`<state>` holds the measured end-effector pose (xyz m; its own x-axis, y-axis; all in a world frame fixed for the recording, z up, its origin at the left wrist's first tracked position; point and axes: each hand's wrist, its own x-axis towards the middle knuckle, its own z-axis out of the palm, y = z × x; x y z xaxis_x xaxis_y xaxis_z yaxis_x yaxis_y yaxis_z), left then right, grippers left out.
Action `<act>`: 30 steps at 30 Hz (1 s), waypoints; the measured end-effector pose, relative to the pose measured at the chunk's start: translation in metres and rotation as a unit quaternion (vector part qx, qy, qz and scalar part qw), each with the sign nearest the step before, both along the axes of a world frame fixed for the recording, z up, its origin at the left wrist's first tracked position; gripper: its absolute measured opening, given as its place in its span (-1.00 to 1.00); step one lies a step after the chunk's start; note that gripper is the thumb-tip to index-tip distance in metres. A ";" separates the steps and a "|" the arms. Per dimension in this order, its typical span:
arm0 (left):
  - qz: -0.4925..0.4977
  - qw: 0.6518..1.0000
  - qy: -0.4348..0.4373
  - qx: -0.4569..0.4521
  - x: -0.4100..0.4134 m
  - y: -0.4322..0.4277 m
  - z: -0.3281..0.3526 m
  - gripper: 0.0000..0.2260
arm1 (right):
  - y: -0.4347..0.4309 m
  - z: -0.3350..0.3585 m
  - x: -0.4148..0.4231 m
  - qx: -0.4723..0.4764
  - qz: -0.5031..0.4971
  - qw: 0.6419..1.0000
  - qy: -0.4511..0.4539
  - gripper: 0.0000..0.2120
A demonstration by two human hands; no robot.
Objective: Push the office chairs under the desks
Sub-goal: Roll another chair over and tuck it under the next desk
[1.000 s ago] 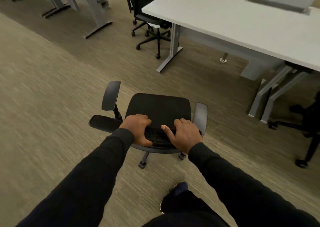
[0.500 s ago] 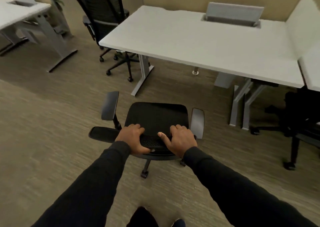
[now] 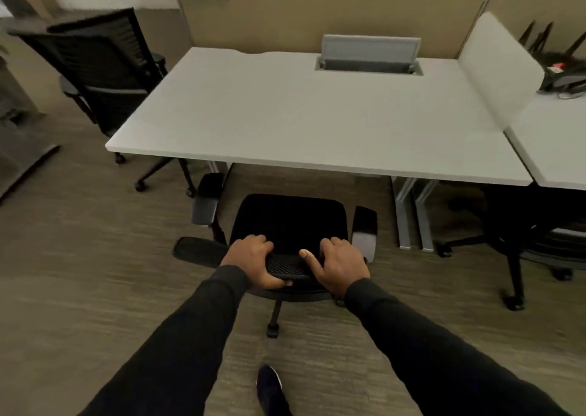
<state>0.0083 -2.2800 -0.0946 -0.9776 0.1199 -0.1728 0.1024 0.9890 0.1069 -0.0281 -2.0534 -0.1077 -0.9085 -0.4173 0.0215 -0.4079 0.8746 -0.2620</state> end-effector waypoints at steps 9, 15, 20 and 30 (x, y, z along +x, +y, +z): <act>-0.055 0.998 -0.013 -0.013 -0.137 -0.028 0.001 -0.19 | -0.027 -0.001 -0.113 0.010 -0.050 0.998 0.028 -0.41; -0.046 0.998 -0.044 0.001 -0.206 -0.025 0.002 -0.20 | -0.025 -0.002 -0.182 0.015 -0.036 0.998 0.044 -0.41; -0.061 0.997 0.030 -0.032 -0.251 -0.016 -0.005 0.02 | -0.013 -0.005 -0.231 0.028 -0.053 0.997 0.057 -0.33; -0.055 0.996 0.025 0.062 -0.292 0.002 -0.018 0.05 | 0.008 -0.012 -0.286 0.062 -0.116 0.991 0.018 -0.22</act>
<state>-0.2838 -2.2783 -0.1129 -0.9642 0.2447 -0.1022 0.2179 0.9508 0.2204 -0.3138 -2.0449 -0.1193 -0.9798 -0.1991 0.0172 -0.1996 0.9705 -0.1354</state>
